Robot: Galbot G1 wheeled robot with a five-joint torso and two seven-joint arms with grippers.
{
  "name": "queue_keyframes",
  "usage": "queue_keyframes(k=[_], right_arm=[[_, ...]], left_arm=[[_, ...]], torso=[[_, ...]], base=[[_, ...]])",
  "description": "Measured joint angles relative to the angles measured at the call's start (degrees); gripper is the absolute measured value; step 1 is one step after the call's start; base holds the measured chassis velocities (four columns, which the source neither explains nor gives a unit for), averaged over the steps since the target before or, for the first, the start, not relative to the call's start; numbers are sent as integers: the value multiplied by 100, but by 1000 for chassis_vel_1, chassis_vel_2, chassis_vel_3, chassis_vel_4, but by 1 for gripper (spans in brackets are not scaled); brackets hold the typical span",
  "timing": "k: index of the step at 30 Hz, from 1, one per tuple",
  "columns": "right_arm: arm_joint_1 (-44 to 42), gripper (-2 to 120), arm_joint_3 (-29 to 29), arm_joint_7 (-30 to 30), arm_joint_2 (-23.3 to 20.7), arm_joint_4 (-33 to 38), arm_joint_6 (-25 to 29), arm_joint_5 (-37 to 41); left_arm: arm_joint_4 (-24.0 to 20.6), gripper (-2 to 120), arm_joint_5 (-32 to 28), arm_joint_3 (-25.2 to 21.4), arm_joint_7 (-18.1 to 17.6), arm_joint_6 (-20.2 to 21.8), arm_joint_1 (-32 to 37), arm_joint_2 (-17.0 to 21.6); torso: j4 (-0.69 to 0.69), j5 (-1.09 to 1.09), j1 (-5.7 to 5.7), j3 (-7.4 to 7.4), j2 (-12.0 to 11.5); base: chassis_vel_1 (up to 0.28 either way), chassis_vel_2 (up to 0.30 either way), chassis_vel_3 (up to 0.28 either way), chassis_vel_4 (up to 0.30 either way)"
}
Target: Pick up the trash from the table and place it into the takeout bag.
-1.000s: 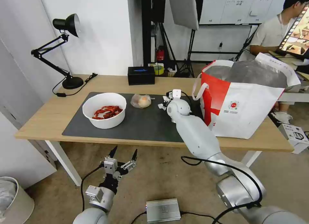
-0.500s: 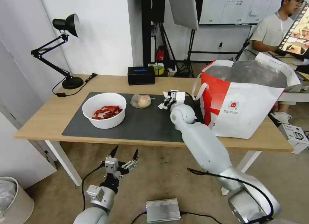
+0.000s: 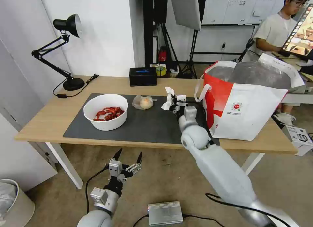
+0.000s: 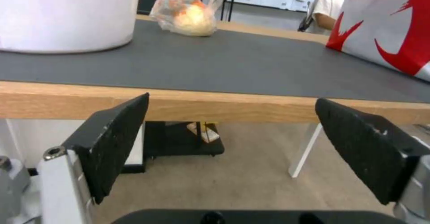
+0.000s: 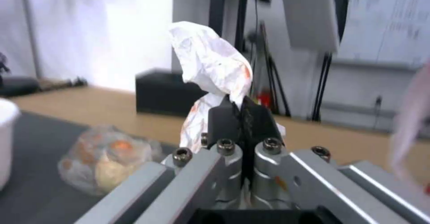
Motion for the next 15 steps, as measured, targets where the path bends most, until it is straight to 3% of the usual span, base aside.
queue_keyframes(k=[5, 15], right_arm=[[-249, 0, 170, -59, -104, 285, 357, -233], [-910, 0, 1046, -321, -446, 1080, 1379, -659]], left_arm=[[34, 100, 3, 1, 4, -3, -9, 8], [67, 100, 17, 48, 11, -19, -30, -1]], torso=[[1, 1, 0, 0, 0], [1, 0, 0, 0, 0]], base=[[0, 0, 0, 0], [0, 0, 0, 0]])
